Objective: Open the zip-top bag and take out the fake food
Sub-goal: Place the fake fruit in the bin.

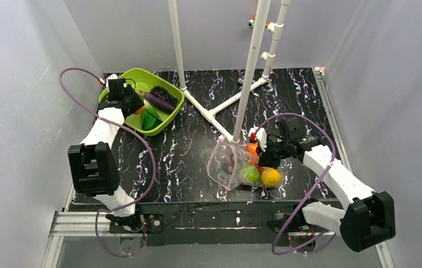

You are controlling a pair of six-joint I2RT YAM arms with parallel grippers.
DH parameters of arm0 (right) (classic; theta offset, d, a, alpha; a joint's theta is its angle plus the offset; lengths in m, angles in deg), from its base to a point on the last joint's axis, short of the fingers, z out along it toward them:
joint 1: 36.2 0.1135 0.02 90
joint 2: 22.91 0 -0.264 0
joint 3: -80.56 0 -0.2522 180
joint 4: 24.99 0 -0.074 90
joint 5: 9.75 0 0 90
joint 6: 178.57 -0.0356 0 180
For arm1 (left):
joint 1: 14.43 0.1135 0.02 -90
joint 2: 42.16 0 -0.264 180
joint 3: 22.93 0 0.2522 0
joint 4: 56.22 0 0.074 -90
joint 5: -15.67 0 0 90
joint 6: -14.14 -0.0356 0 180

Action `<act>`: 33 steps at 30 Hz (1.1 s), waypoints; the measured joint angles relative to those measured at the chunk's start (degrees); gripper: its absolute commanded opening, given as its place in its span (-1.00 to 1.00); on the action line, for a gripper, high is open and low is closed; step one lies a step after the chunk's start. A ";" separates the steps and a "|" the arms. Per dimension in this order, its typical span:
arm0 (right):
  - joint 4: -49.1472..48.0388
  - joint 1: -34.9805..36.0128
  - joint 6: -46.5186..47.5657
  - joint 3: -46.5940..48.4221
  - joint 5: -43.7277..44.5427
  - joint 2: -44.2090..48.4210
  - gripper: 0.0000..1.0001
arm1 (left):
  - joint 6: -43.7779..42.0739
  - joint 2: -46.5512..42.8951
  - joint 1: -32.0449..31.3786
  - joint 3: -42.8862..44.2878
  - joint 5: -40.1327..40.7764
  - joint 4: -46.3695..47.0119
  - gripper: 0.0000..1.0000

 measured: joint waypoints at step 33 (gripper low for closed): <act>0.00 -0.81 0.00 -0.07 -0.92 0.02 -0.97 | 2.95 -0.52 0.94 1.16 -0.68 -2.62 0.97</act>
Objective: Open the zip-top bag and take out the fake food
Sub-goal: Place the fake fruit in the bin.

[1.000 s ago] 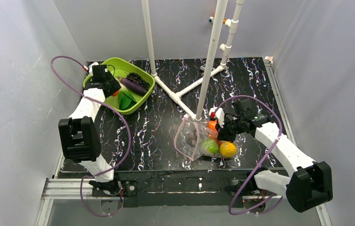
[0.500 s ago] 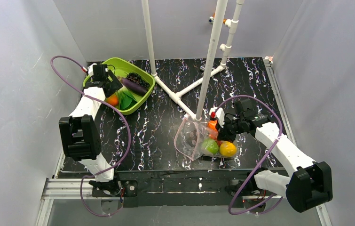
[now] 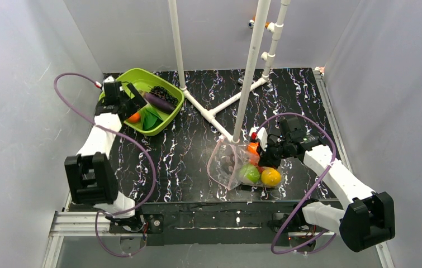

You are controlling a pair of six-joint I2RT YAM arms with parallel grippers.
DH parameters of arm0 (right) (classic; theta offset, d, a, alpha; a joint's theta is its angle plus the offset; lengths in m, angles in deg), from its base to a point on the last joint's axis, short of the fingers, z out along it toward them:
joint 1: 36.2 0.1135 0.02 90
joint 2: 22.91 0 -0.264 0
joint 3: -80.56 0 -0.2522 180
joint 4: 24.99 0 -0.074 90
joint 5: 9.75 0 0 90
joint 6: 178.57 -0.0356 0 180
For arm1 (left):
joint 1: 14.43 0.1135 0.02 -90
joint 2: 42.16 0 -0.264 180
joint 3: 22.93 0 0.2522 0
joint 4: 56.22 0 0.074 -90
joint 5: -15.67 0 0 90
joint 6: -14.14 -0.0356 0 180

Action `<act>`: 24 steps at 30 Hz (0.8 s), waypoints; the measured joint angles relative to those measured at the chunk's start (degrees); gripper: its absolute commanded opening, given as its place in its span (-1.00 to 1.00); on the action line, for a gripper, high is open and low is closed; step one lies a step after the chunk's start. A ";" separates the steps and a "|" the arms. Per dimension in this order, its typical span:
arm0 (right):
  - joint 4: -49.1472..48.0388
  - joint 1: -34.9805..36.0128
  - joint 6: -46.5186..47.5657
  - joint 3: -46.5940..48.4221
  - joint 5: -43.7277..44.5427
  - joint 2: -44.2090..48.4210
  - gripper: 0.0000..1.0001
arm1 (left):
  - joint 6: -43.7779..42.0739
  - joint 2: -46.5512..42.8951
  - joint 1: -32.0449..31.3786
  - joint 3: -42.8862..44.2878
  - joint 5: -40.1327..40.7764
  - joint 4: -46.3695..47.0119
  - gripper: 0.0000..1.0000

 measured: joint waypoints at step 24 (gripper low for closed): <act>0.24 -1.42 0.44 -0.04 -1.62 2.27 -0.97 | 2.40 -28.98 -7.32 -21.62 -33.05 7.21 0.96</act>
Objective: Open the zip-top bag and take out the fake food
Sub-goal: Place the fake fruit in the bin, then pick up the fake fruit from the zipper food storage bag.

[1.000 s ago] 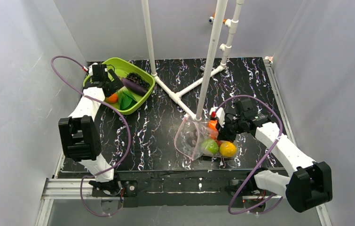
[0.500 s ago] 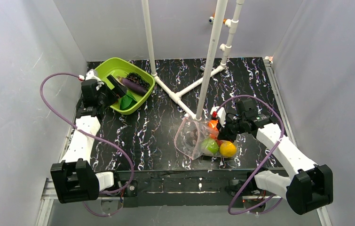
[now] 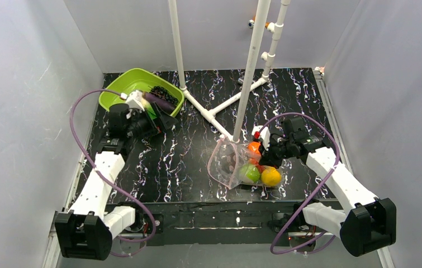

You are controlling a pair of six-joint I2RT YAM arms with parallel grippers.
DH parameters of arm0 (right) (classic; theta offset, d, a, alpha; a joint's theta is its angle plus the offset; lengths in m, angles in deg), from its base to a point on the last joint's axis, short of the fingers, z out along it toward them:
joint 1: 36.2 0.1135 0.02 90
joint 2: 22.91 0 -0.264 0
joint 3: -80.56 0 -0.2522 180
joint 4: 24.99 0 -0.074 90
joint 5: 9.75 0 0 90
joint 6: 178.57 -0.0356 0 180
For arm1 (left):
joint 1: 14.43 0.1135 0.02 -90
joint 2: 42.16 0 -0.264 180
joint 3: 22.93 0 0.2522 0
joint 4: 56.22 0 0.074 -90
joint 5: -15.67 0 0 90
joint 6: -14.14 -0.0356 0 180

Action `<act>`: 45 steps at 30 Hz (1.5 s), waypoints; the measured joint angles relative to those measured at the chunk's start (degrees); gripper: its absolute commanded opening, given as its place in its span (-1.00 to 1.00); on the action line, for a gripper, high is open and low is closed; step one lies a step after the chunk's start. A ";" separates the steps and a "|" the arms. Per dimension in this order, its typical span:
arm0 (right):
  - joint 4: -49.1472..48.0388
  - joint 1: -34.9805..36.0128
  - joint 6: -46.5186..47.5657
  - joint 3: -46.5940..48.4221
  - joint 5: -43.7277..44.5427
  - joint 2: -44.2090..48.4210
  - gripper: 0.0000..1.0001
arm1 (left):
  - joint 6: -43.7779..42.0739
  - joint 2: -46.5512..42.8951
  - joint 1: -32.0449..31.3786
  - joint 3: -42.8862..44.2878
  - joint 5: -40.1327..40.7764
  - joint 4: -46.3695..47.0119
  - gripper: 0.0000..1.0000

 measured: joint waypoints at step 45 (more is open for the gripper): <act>2.08 -3.04 2.97 0.00 -4.59 0.31 -0.97 | -4.22 7.98 -45.38 -1.99 0.98 9.01 -0.26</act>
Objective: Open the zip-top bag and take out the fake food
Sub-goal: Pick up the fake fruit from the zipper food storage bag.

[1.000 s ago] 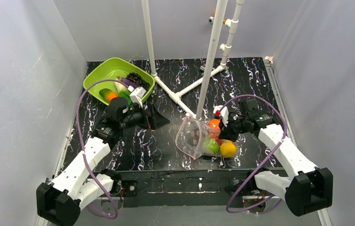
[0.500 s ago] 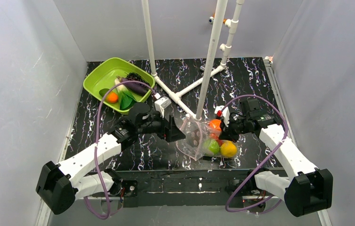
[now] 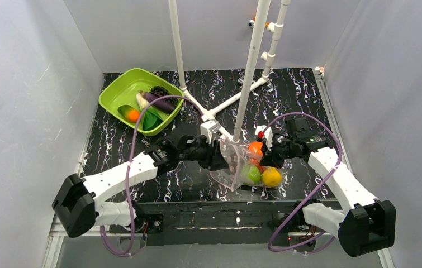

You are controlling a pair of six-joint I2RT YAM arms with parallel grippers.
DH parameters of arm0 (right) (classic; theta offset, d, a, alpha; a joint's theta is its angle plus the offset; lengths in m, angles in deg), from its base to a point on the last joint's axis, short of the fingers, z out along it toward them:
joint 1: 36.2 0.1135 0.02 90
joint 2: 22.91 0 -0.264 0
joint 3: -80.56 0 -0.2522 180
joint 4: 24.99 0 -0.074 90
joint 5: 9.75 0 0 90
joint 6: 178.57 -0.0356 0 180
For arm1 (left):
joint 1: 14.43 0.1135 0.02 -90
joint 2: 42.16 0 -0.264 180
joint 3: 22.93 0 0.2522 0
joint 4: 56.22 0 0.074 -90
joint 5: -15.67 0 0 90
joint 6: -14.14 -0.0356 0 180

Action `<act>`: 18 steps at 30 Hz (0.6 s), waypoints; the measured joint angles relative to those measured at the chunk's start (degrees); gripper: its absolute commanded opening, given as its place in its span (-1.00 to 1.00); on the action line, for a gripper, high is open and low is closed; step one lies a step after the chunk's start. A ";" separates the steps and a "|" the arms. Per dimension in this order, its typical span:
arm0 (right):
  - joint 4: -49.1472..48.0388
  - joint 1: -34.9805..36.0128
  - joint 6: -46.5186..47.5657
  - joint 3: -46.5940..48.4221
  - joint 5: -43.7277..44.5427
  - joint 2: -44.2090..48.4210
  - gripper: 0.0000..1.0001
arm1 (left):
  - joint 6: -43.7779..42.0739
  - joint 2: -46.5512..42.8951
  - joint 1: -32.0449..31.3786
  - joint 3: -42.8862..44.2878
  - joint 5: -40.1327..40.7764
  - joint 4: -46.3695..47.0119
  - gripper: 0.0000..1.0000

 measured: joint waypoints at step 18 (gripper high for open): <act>2.82 0.00 2.64 0.00 -7.54 0.00 -0.97 | -2.19 16.98 -6.03 4.26 12.31 1.68 -0.41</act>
